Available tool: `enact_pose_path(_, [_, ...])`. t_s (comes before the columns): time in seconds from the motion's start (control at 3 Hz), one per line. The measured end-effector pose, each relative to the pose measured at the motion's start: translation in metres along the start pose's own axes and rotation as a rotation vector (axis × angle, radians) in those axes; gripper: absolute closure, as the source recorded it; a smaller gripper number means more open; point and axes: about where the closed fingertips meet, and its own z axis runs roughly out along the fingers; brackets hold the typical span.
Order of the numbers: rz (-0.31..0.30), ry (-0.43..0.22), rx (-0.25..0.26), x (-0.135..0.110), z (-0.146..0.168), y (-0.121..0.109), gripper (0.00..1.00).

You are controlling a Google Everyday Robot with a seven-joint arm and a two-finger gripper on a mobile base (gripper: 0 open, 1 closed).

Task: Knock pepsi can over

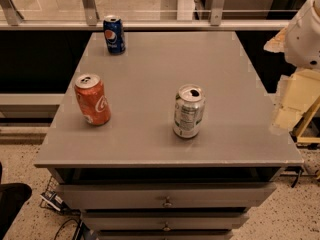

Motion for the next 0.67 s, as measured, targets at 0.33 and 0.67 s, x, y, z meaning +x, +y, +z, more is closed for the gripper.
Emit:
enact_pose_path(0.33, [0.002,-0.001,0.012,-0.001,-0.001,-0.003,0.00])
enact_pose_path(0.67, [0.049,-0.039,0.079,-0.010,0.007,-0.027,0.00])
